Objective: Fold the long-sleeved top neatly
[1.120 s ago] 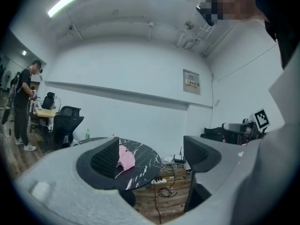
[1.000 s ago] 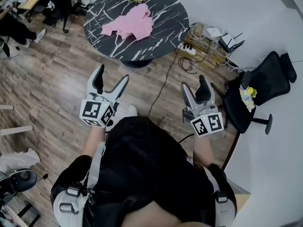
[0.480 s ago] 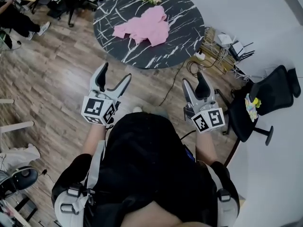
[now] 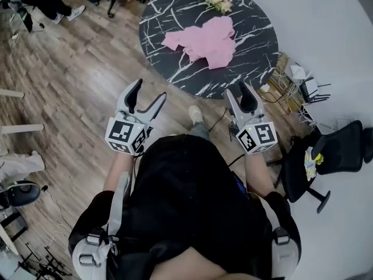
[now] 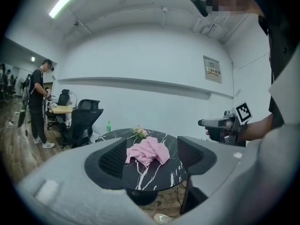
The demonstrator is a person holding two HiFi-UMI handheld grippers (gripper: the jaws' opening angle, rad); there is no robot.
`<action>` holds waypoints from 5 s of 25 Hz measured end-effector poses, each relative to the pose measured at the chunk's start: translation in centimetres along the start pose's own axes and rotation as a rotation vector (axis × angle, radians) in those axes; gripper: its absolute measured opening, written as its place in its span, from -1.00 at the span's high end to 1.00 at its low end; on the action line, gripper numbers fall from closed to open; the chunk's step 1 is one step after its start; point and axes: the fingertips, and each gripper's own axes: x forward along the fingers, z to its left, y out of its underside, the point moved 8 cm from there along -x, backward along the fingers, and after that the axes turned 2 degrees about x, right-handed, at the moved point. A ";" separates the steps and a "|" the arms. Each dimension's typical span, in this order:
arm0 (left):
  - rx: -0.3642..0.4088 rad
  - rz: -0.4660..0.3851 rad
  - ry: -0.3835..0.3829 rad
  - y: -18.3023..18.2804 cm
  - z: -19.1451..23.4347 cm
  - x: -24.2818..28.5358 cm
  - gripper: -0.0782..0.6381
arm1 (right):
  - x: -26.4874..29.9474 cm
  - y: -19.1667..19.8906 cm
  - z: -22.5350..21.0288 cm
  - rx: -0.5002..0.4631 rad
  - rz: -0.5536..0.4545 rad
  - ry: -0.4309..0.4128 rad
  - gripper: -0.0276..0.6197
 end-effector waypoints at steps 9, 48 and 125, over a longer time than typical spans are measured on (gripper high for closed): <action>-0.032 -0.031 -0.160 -1.9 1.3 3.3 -0.15 | 12.1 -1.0 -4.8 -0.073 0.096 -0.199 0.50; -0.128 0.126 -0.283 0.3 -0.8 12.7 -0.14 | 23.5 5.0 -16.1 -0.354 0.592 -0.293 0.81; 0.364 0.376 0.361 1.7 -2.6 16.6 0.69 | -1.3 0.6 -17.0 -0.164 0.336 0.349 0.83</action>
